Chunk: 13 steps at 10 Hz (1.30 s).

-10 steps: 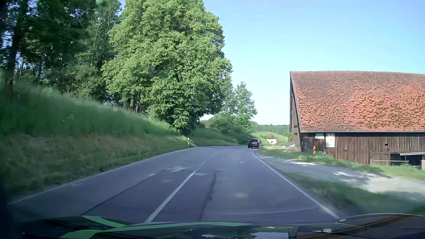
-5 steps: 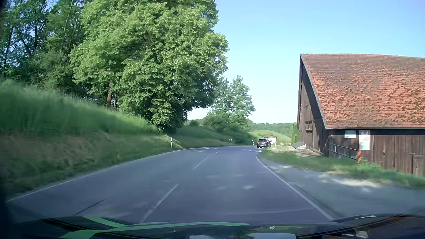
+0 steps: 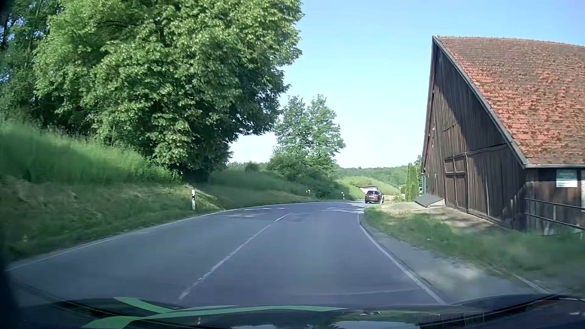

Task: Follow the waypoints while adhering to traffic rules and regulations

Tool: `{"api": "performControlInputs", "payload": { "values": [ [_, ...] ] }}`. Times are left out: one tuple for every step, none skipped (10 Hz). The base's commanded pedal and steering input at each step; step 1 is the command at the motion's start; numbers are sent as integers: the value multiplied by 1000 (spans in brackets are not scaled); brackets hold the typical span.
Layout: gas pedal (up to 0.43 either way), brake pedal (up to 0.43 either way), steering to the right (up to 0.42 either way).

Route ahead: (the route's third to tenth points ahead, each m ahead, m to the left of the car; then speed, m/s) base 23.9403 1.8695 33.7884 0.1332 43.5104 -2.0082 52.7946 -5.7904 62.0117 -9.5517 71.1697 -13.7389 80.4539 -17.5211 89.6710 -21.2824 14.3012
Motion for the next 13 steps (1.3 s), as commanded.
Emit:
{"api": "performControlInputs", "payload": {
  "values": [
    [0, 0, 24],
    [0, 0, 28],
    [0, 0, 28],
    [0, 0, 26],
    [0, 0, 23],
    [0, 0, 23],
    [0, 0, 22],
    [0, 0, 28],
    [0, 0, 33],
    [0, 0, 36],
    [0, 0, 36],
    [0, 0, 35],
    [0, 0, 32]
  ]
}}
